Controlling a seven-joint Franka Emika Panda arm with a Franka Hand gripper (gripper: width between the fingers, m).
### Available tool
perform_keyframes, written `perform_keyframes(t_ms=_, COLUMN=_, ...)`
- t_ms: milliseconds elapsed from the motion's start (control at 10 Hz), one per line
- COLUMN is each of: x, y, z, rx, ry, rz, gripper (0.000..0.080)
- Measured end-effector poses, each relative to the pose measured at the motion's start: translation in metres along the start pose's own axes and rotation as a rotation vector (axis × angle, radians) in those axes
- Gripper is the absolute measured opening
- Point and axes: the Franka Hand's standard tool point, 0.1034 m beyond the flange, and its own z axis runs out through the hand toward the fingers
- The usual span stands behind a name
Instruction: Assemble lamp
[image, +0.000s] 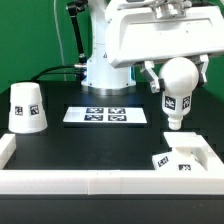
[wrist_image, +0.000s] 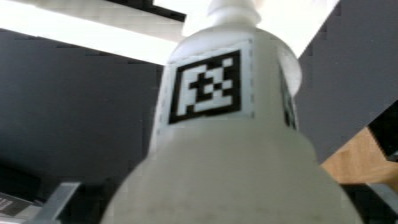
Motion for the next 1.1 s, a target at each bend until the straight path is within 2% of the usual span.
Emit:
perform_keyframes(t_ms=200, x=0.0, y=0.0, z=0.0, rx=0.0, ry=0.0, rz=0.001, gripper=0.0576)
perform_keyframes(t_ms=300, x=0.001, y=-0.001, z=0.001, rx=-0.008, ry=0.013, rz=-0.001, gripper=0.0576)
perform_keyframes(t_ms=400, x=0.001, y=0.002, z=0.002, rx=-0.032, ry=0.042, rz=-0.003, gripper=0.0576)
perform_keyframes(t_ms=500, x=0.0, y=-0.004, z=0.004, rx=-0.024, ry=0.036, rz=0.014, gripper=0.0576)
perform_keyframes(t_ms=600, x=0.0, y=-0.003, z=0.004, rx=-0.028, ry=0.04, rz=0.013, gripper=0.0576)
perform_keyframes(t_ms=700, x=0.0, y=0.004, z=0.005, rx=-0.051, ry=0.062, rz=0.017, gripper=0.0576)
perform_keyframes(t_ms=900, x=0.001, y=-0.006, z=0.006, rx=-0.044, ry=0.065, rz=0.035, gripper=0.0576)
perform_keyframes(t_ms=1100, x=0.0, y=-0.009, z=0.008, rx=-0.041, ry=0.063, rz=0.033, gripper=0.0576)
